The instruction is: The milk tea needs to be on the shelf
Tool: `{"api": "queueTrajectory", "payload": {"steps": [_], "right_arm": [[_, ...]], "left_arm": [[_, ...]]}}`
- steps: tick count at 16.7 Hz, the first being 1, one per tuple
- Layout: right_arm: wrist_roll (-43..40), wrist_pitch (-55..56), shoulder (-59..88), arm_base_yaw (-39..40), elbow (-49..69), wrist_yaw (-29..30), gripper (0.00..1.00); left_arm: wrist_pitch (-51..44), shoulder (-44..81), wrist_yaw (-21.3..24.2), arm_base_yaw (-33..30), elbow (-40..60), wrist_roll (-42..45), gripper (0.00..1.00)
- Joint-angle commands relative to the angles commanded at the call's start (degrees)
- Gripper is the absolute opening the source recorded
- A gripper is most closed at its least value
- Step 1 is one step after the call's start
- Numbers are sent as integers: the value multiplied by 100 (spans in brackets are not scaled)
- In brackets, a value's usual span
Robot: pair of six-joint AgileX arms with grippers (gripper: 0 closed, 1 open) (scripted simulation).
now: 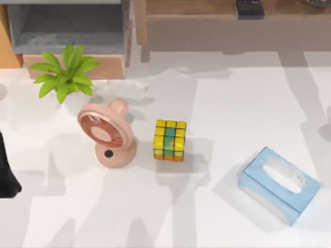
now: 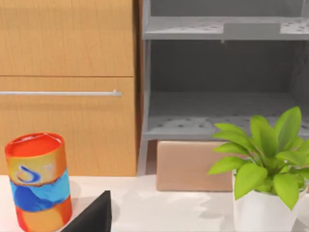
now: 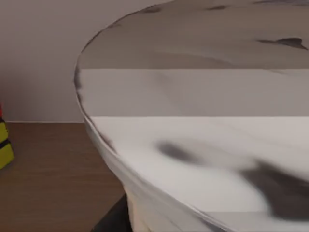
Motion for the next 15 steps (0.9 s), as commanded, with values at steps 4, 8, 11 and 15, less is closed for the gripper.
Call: {"api": "queueTrajectory", "payload": {"steps": [4,8,11,15], "right_arm": [[0,0,0,0,0,0,60],[0,0,0,0,0,0,90],[0,0,0,0,0,0,100],[0,0,0,0,0,0,100]], "left_arm": [[0,0,0,0,0,0,100],[0,0,0,0,0,0,100],[0,0,0,0,0,0,100],[0,0,0,0,0,0,100]]}}
